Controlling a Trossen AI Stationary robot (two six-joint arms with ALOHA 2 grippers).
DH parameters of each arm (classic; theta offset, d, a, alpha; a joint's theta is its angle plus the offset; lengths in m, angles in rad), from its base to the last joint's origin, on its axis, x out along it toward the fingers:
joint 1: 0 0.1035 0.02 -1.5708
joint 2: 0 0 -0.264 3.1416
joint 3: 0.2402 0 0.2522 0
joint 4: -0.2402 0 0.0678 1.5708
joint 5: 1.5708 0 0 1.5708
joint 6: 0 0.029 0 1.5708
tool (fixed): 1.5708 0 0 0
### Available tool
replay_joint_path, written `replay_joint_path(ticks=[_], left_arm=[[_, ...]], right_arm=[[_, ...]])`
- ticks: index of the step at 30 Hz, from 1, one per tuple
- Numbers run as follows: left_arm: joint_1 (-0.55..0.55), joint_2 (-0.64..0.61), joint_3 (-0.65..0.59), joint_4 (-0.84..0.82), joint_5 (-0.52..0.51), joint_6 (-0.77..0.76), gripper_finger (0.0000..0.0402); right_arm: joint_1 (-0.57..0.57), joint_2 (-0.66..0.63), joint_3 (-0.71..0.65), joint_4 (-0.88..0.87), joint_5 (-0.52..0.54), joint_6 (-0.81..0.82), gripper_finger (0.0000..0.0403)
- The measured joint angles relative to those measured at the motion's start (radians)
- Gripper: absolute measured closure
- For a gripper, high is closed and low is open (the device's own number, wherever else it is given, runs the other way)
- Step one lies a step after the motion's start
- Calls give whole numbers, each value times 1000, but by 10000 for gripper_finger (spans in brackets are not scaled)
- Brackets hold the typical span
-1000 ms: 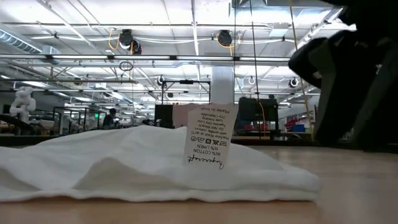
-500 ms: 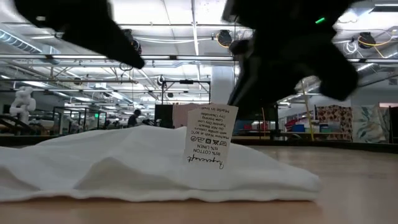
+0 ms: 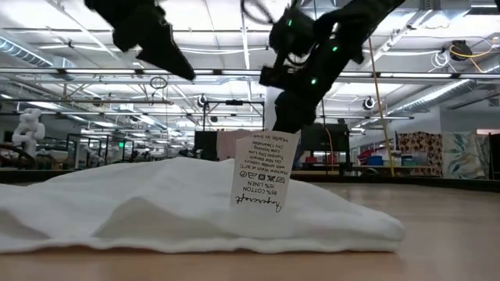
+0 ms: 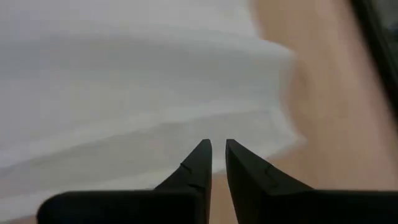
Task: Roll napkin
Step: Fold the white table napkin
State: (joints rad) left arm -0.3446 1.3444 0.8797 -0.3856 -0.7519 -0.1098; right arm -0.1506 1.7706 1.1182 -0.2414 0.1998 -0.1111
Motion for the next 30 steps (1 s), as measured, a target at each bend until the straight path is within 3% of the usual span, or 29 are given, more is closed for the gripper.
replay_joint_path(ticks=[3,7,12,21,30], left_arm=[[75,-38,-96,148,57,38,176],[169,-54,-183,206,148,-11,176],[252,-35,-278,222,250,-68,176],[369,-36,-378,268,335,-67,176],[409,-35,-402,285,412,-67,210]], right_arm=[[-108,0,22,35,-153,-69,363],[-216,7,56,46,-383,-166,354],[-294,54,109,15,-508,-251,312],[-328,215,351,-134,-551,-333,224],[-326,404,647,-368,-591,-328,220]])
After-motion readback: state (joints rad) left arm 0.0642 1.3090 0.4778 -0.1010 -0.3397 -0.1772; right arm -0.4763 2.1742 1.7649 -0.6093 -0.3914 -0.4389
